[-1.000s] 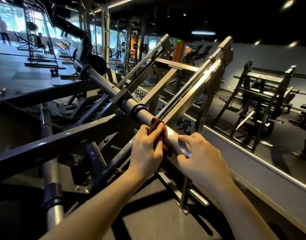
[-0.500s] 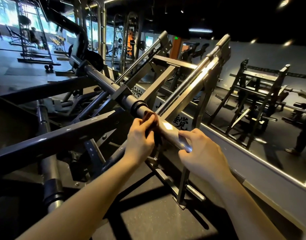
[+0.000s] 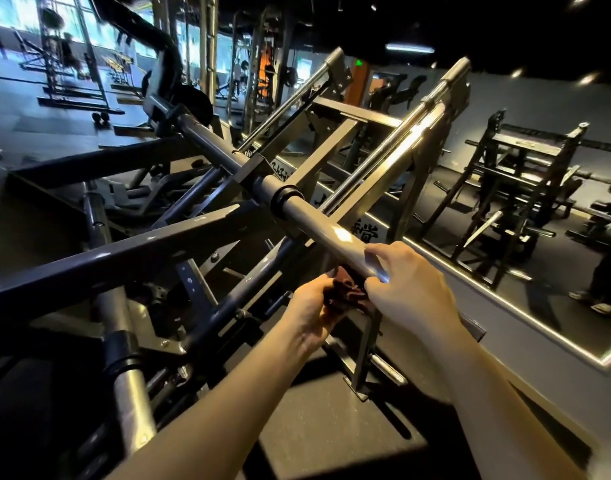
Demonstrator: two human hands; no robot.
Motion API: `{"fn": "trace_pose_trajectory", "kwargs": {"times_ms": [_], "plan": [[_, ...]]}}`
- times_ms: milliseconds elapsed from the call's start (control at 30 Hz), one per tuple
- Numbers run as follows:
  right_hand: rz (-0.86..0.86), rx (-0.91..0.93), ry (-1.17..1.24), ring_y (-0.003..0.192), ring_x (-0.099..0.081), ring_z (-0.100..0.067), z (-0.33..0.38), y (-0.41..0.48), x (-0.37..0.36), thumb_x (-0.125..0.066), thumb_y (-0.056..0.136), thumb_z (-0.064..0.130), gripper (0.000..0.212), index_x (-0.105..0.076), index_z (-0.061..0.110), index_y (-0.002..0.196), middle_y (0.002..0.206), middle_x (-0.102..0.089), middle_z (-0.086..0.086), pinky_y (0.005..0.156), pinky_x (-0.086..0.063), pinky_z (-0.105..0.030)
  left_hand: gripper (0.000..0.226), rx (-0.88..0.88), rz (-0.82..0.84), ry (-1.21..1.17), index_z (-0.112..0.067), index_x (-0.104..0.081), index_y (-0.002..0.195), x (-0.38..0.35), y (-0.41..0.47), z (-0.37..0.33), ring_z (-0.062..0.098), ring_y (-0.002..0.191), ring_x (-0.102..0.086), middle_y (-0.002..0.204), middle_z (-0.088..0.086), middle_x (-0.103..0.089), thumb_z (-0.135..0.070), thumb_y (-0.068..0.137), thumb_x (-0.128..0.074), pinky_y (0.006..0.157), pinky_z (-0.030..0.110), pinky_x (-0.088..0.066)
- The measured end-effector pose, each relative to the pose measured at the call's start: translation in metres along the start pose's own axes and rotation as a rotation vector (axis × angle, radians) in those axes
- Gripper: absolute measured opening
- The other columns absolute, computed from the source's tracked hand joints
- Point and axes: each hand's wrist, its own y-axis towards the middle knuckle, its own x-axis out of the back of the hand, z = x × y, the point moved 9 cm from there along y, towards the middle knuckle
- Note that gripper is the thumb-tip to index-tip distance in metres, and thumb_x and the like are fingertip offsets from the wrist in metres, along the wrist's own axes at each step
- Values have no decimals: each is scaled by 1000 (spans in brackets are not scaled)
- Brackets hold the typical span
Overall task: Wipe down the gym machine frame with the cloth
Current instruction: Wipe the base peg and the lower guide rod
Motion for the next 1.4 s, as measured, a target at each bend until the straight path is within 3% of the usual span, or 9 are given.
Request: {"fn": "trace_pose_trajectory", "kwargs": {"times_ms": [133,267,333,500,667,800,900,1100,1400], "plan": [[-32,-7,4,106,-56,-17,0,-2,4,-62,92,21,37,-63,29,128,120,-62,4,84,-44,-31,27,-53,158,160,-21,-75,121,26,-21,-11,28,116,-67,124,12,-71,-23,101,-59,97,40,-56],[-272,70,81,112,-57,-16,14,-16,16,-65,94,17,30,-69,19,124,120,-64,3,96,-53,-38,30,-182,93,261,-24,-70,127,59,-47,-41,27,110,-71,120,8,-74,-18,99,-62,87,38,-59],[-309,148,266,104,-59,-5,32,-31,13,-65,95,17,21,-71,21,115,112,-65,7,89,-52,-22,32,-284,19,361,-27,-70,125,73,-60,-54,24,110,-72,121,6,-73,-16,95,-70,88,37,-60],[222,-3,800,90,-67,1,68,-52,-71,-57,102,39,20,-74,29,99,86,-73,12,75,-49,-10,37,-646,-143,708,-26,-67,126,76,-107,-81,9,109,-70,118,-5,-72,-16,91,-76,87,29,-60],[409,-223,1161,80,-71,4,78,-58,-122,-63,98,42,20,-71,25,104,88,-76,9,57,-51,-9,47,-468,-94,797,-27,-61,136,95,-118,-77,11,119,-66,128,-7,-69,-5,95,-67,99,39,-57],[460,-339,1276,86,-76,-11,82,-71,-156,-68,97,28,13,-72,20,107,93,-78,2,70,-61,-23,49,-419,-35,931,-25,-60,138,114,-115,-70,8,118,-67,127,-7,-69,-4,95,-67,98,36,-58],[483,-425,1285,90,-77,-23,83,-75,-184,-66,99,19,12,-74,15,106,93,-78,-5,78,-63,-38,51,-414,-20,1088,-28,-59,140,134,-102,-66,4,121,-63,130,-11,-67,-11,93,-72,102,35,-55],[420,-517,1079,74,-74,-24,94,-57,-240,-68,95,12,9,-75,7,95,86,-77,-13,52,-54,-22,49,-408,-43,1239,-32,-61,137,211,-75,-86,-1,113,-63,123,-13,-65,-23,91,-76,100,28,-54],[449,-461,739,92,-68,-17,171,-60,-375,-77,89,25,15,-63,26,95,96,-70,2,84,-56,-37,23,-205,-414,1268,-27,-73,111,406,-59,-82,6,96,-68,104,-10,-72,-25,88,-77,91,37,-58]]}}
